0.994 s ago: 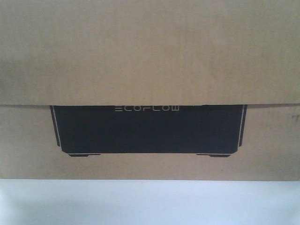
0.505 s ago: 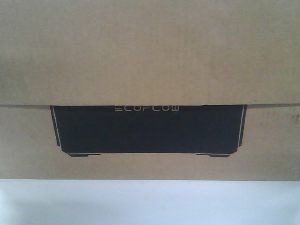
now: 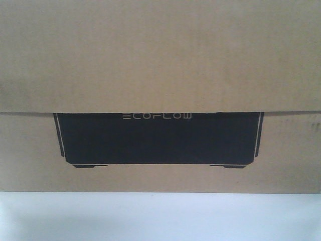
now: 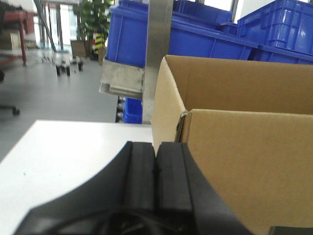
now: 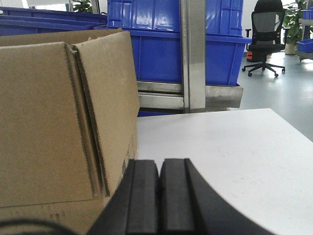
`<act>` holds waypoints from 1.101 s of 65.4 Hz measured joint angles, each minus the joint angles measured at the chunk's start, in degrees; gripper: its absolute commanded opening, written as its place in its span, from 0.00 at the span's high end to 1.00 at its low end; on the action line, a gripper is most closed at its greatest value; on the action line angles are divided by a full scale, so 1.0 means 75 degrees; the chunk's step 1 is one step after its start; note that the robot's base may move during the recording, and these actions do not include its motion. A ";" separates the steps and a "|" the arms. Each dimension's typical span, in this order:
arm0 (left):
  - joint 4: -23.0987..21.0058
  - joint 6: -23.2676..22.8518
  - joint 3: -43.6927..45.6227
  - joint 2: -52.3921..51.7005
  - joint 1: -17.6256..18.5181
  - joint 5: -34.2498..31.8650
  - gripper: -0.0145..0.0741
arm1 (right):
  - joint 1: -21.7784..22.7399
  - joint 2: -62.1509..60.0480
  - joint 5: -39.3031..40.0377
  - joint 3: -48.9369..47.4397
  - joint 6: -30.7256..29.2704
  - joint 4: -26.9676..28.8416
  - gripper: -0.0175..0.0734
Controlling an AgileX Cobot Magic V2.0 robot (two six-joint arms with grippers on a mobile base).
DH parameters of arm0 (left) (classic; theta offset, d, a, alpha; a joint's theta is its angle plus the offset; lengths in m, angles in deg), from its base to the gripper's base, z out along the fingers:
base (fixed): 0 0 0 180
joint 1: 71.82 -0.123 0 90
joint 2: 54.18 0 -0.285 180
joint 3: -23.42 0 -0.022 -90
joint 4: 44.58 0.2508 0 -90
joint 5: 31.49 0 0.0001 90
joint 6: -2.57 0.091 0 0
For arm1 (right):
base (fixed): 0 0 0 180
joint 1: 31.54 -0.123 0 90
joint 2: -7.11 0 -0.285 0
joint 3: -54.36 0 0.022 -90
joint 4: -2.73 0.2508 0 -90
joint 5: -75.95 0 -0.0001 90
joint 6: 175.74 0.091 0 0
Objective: Grab box from left shelf to table start
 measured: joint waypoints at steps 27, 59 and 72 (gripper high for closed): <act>-0.0454 0.0521 -0.2037 -0.0641 -0.0620 -0.1287 0.94 | 0.0000 0.0000 0.0000 0.0000 0.0000 0.0000 0.75; -0.0314 0.0484 -0.2110 -0.0708 -0.0620 -0.1440 0.94 | 0.0000 0.0000 0.0000 0.0000 0.0000 0.0000 0.75; -0.0314 0.0472 -0.2110 -0.0708 -0.0620 -0.1440 0.94 | 0.0000 0.0000 0.0000 0.0000 0.0000 0.0000 0.75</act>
